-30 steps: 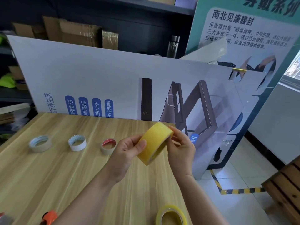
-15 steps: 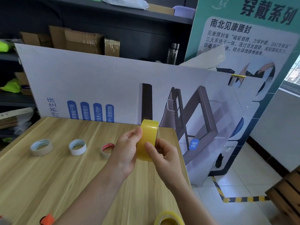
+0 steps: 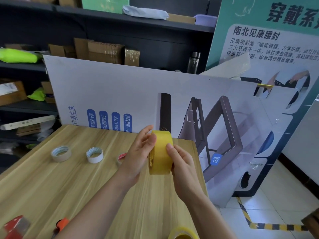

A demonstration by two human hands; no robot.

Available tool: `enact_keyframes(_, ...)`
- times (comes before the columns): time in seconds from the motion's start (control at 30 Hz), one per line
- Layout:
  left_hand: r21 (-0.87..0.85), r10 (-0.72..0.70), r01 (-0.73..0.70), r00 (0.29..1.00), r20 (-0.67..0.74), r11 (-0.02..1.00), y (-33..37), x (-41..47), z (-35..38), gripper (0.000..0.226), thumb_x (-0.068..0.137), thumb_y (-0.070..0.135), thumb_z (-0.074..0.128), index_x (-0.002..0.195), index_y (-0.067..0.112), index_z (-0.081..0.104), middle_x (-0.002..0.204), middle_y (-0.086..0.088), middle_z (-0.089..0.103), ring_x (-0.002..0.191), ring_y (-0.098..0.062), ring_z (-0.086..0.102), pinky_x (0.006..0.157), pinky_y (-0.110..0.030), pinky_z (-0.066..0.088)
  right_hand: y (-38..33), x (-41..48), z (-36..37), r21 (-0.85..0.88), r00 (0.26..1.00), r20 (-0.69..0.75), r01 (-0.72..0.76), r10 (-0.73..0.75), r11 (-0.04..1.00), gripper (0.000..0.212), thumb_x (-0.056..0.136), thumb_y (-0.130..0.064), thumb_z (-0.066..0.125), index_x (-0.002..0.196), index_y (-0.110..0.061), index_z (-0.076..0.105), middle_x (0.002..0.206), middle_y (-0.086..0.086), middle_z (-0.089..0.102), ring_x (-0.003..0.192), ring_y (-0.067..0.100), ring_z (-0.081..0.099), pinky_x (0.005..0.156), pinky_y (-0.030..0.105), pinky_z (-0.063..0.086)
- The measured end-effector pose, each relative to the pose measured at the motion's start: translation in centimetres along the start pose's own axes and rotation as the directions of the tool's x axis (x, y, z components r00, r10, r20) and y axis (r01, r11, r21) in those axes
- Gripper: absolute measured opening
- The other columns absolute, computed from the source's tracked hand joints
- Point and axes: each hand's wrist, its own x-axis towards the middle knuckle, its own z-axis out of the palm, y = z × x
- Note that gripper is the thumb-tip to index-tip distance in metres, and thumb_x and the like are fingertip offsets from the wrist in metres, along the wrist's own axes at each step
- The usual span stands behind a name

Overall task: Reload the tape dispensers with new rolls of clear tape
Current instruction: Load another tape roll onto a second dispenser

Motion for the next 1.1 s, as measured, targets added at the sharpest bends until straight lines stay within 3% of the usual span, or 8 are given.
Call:
enact_keyframes(0.13,0.061,0.032,-0.039,0.994,0.102,0.997,-0.3,-1.0,-0.8,0.095,0.049,0.075,0.075,0.131,0.041,0.040,0.136,0.005,0.047,0.123,-0.015,0.051,0.099,-0.039,0.049,-0.9,-0.2,-0.1,0.006,0.999,0.035,-0.027,0.027,1.000,0.042,0.096,-0.047,0.047,0.094,-0.017,0.076,0.096,0.016,0.073,0.090,0.029,0.067,0.086,0.052,0.053)
enact_keyframes(0.23,0.104,0.032,-0.046,0.990,0.134,0.993,0.0,-1.7,-1.5,0.103,0.048,0.065,0.083,0.136,0.035,0.038,0.136,0.000,0.047,0.124,-0.020,0.050,0.099,-0.044,0.049,-1.1,-0.3,-0.3,0.066,0.992,0.112,-0.069,0.061,0.995,0.043,0.097,-0.041,0.043,0.077,-0.030,0.079,0.083,0.000,0.076,0.081,0.015,0.071,0.076,0.040,0.058)
enact_keyframes(0.4,-0.004,-0.023,0.023,1.000,0.004,1.000,0.7,-3.0,-1.8,0.074,0.058,0.060,0.074,0.125,0.046,0.048,0.128,-0.002,0.058,0.115,-0.027,0.059,0.095,-0.052,0.050,-0.6,-0.4,0.2,0.120,0.966,0.246,-0.112,0.079,0.986,0.025,0.095,-0.028,0.054,0.091,-0.017,0.076,0.095,0.010,0.075,0.088,0.022,0.071,0.082,0.044,0.054)
enact_keyframes(0.53,-0.014,-0.105,0.104,0.992,-0.071,0.994,0.9,-4.3,-2.5,0.089,0.048,0.079,0.069,0.125,0.038,0.051,0.127,-0.007,0.058,0.115,-0.029,0.058,0.092,-0.060,0.049,-0.4,-1.0,1.4,0.112,0.933,0.354,-0.104,0.058,0.988,0.029,0.084,-0.017,0.051,0.104,-0.012,0.072,0.095,0.012,0.072,0.091,0.028,0.067,0.089,0.060,0.050)
enact_keyframes(0.73,-0.017,-0.152,0.151,0.985,-0.079,0.988,1.5,-5.1,-4.8,0.079,0.054,0.081,0.062,0.118,0.035,0.058,0.121,-0.005,0.064,0.108,-0.023,0.065,0.087,-0.053,0.055,-0.2,-1.2,3.7,0.120,0.924,0.375,-0.130,0.076,0.984,0.029,0.083,-0.017,0.052,0.104,-0.011,0.072,0.101,0.016,0.071,0.102,0.039,0.064,0.093,0.067,0.046)
enact_keyframes(0.9,0.060,-0.011,0.014,0.998,-0.059,0.998,1.4,-5.7,-8.3,0.097,0.053,0.089,0.057,0.133,0.036,0.046,0.133,-0.005,0.056,0.123,-0.022,0.055,0.105,-0.052,0.041,0.1,-1.1,7.3,0.087,0.942,0.310,-0.160,0.126,0.983,0.024,0.094,-0.013,0.051,0.099,-0.011,0.073,0.095,0.016,0.074,0.090,0.034,0.071,0.082,0.046,0.055)
enact_keyframes(1.0,0.061,0.080,-0.081,0.996,0.025,0.995,1.4,-6.5,-11.8,0.094,0.062,0.067,0.073,0.142,0.042,0.031,0.137,0.002,0.050,0.127,-0.010,0.049,0.100,-0.033,0.046,0.7,-0.9,10.5,0.069,0.945,0.295,-0.166,0.139,0.984,0.037,0.097,-0.009,0.043,0.090,-0.015,0.078,0.093,0.006,0.077,0.088,0.018,0.072,0.079,0.036,0.055)
enact_keyframes(1.1,0.045,0.059,-0.060,0.998,0.027,0.997,1.9,-7.1,-16.0,0.079,0.064,0.043,0.074,0.136,0.042,0.040,0.126,0.002,0.058,0.115,-0.011,0.058,0.085,-0.026,0.053,1.5,-0.9,14.8,0.038,0.947,0.286,-0.165,0.147,0.986,0.037,0.099,-0.017,0.042,0.091,-0.013,0.079,0.101,0.009,0.076,0.097,0.020,0.070,0.089,0.040,0.052)
